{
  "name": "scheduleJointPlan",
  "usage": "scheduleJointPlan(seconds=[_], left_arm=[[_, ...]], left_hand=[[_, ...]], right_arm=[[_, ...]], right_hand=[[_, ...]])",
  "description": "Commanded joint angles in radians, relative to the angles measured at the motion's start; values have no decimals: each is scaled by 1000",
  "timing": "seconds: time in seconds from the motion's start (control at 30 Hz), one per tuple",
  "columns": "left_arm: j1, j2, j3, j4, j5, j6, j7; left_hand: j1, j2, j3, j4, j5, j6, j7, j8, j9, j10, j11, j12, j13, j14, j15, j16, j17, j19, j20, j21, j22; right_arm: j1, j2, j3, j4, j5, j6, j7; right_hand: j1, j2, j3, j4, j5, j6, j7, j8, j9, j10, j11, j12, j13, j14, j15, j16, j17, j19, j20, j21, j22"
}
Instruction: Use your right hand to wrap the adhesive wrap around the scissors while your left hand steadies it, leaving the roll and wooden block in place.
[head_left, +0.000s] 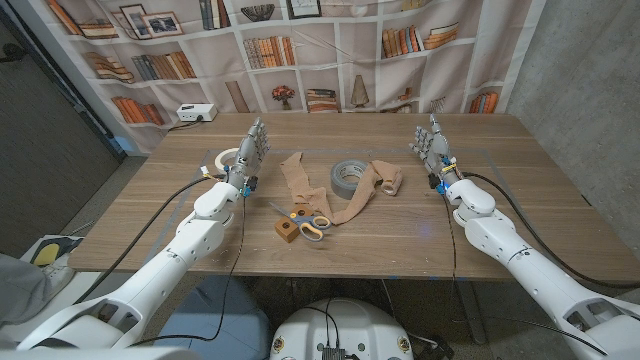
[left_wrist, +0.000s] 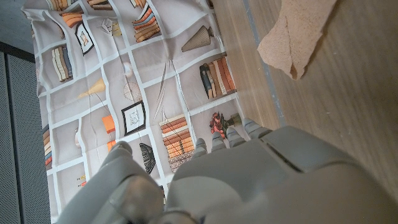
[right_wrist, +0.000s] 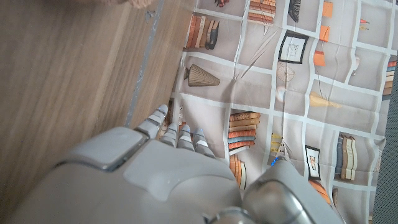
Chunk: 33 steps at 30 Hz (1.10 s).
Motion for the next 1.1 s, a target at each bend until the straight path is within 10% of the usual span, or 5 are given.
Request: scheduleJointPlan(seconds=[0.03,0.4,0.6,1.1], left_arm=[[0,-1,3,9,-4,-9,-15],[9,-6,-7,18,-7,-49,-23],[18,9,-8,3,20,-62,-5],[47,27,-25,-43,12,-66,7]], left_hand=[[9,3,7,-1,7,2,-6,7,5,-6,-3,5,0,-9,0,4,2,2,12,5,2],[13,5,9,-7,7,7,17,8,5,-9,-3,5,-5,-15,-8,2,1,0,11,5,2],[24,8,12,-20,7,19,37,9,3,6,-15,11,-14,-10,-43,3,-1,7,-34,7,1],[35,8,14,-37,5,0,28,2,2,-19,-12,2,-22,-38,-22,-4,-2,-1,-16,6,1]], right_arm=[[-12,-10,2,-29,-2,-18,-14],[-12,-15,6,-45,-8,-17,-26],[-13,-15,2,-58,-16,-27,-40],[-38,-11,6,-100,-23,-20,-73]], right_hand=[[9,1,7,-2,3,-2,7,4,5,1,11,5,4,-9,0,6,3,8,-1,6,3],[10,7,9,-4,4,-5,7,4,5,-4,9,4,3,-13,0,5,3,14,4,9,2],[8,6,7,-4,3,0,7,6,5,-3,8,6,3,-11,-5,7,3,13,3,9,2],[-4,15,3,0,3,26,-21,14,4,21,-12,14,1,-1,-44,13,3,15,-10,10,2]])
